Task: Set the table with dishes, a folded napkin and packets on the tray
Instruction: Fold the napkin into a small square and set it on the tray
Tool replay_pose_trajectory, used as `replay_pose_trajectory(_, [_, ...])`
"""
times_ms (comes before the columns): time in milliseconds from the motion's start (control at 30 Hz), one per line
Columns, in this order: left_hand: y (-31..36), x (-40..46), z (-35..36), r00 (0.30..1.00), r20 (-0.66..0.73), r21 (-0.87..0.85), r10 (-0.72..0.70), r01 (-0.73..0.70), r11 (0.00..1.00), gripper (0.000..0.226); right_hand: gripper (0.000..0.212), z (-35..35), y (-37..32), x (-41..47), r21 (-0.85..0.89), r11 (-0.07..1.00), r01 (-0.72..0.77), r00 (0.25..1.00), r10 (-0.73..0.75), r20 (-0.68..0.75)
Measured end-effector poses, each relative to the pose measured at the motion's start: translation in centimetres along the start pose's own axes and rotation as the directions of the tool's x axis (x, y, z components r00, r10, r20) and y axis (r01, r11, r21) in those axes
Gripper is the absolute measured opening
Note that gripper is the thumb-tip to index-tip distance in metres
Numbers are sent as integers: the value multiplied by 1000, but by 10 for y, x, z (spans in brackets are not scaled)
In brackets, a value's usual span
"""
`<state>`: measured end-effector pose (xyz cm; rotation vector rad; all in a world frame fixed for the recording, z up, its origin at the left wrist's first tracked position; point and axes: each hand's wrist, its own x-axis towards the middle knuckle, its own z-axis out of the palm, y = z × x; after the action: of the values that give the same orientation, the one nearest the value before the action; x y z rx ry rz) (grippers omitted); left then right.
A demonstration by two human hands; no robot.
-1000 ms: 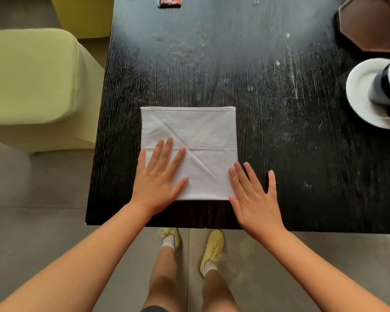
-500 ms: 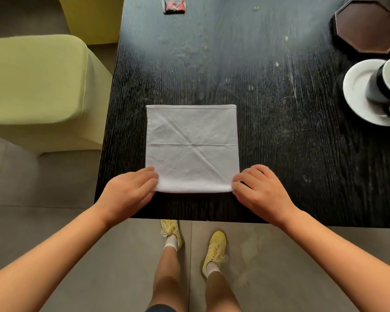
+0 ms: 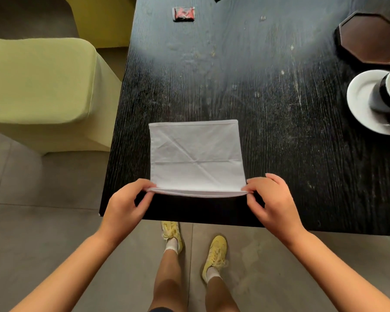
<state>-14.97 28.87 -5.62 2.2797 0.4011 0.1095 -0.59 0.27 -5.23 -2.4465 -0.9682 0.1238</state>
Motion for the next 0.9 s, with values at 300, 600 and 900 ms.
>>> replay_pose_trajectory(300, [9,23,-3,940,-265,-220,-216,159,962,16,13,-3,-32,33,469,808,-357,869,471,-149])
replay_pose_trajectory(600, [4,93,16,855,-405,-231,-325,248,941,9,13,30,-17,109,301,830,-469,814,539,-217])
replay_pose_trajectory(900, [-21,111,26,890,-410,44,-198,236,971,13,16,56,-6,124,42,836,-547,789,531,-310])
